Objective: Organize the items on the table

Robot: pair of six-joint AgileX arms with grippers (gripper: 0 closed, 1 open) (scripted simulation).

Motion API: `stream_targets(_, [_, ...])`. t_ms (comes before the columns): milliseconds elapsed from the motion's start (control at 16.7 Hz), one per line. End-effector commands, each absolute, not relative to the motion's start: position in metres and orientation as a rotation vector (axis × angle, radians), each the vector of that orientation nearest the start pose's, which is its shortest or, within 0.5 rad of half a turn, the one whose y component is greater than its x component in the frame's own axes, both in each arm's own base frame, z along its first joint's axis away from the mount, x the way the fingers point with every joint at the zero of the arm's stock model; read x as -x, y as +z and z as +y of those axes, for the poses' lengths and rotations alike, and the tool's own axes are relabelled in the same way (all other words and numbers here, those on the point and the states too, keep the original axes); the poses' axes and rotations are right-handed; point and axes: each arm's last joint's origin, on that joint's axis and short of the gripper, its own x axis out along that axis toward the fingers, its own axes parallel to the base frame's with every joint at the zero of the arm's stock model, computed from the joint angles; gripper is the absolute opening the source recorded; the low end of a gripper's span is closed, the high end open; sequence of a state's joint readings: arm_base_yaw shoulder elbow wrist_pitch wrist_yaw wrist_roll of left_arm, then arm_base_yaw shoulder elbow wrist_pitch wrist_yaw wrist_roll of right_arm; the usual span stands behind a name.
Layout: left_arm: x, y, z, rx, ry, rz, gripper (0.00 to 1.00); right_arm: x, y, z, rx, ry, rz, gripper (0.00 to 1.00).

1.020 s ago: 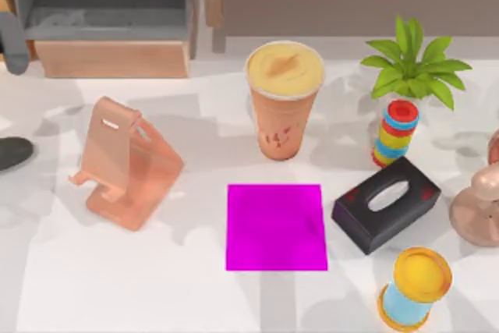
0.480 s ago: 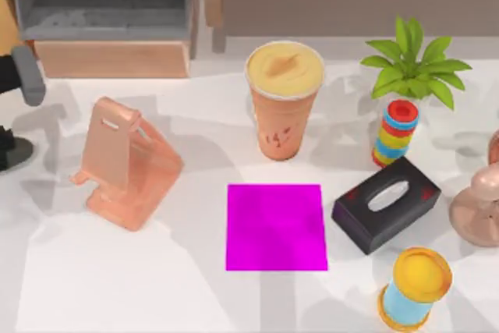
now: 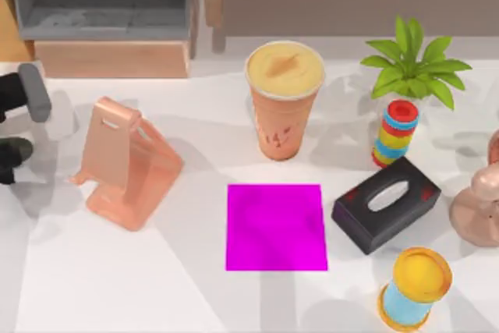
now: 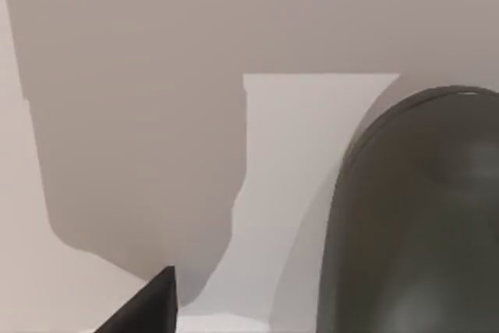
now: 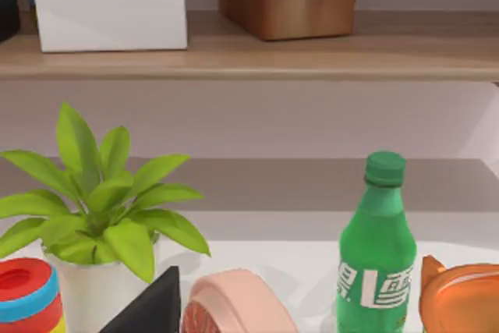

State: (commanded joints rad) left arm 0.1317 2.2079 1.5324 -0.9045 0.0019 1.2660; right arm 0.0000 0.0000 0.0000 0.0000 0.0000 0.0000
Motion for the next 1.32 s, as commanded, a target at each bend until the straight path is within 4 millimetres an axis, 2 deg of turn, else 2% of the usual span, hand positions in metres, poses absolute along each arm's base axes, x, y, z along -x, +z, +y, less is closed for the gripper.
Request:
stream_targets(720, [-0.4066,0.1065,0.0577,-0.872,-0.880,1.396,0.02,-0.1057,0.1600,-0.0012,0.000,0.000,0.000,1.00])
stream_targets(1200, [-0.4066,0.1065,0.0577,-0.872,-0.880,1.396,0.00,-0.1057,0.1600,-0.0012,0.000,0.000,0.000,1.00])
stream_targets(1320, [-0.4064,0.1144,0.0563,-0.874,-0.875,1.386,0.00,-0.1057,0.1600,-0.0012,0.000,0.000,0.000,1.00])
